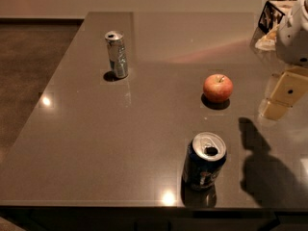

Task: Move apple near pepsi can

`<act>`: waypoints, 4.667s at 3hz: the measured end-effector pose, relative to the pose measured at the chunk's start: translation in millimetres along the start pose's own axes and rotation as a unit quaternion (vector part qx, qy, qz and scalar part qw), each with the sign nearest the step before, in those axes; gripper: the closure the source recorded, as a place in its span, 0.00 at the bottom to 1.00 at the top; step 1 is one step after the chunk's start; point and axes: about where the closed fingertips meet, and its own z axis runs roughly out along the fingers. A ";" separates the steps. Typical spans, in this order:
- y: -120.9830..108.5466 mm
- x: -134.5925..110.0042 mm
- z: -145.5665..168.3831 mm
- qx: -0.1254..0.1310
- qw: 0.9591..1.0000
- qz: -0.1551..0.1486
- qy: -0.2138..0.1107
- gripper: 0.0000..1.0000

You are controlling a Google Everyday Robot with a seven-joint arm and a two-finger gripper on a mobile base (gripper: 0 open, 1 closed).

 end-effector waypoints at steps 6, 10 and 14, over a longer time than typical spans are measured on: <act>-81.0 -4.7 75.3 -0.027 0.999 0.040 -0.026 0.00; -93.6 0.5 132.2 -0.043 0.996 0.059 -0.048 0.00; -32.3 -36.4 110.4 -0.096 0.991 0.000 -0.091 0.96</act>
Offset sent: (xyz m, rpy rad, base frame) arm 0.0307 -0.0063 -0.0190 0.0130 0.0336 -0.0281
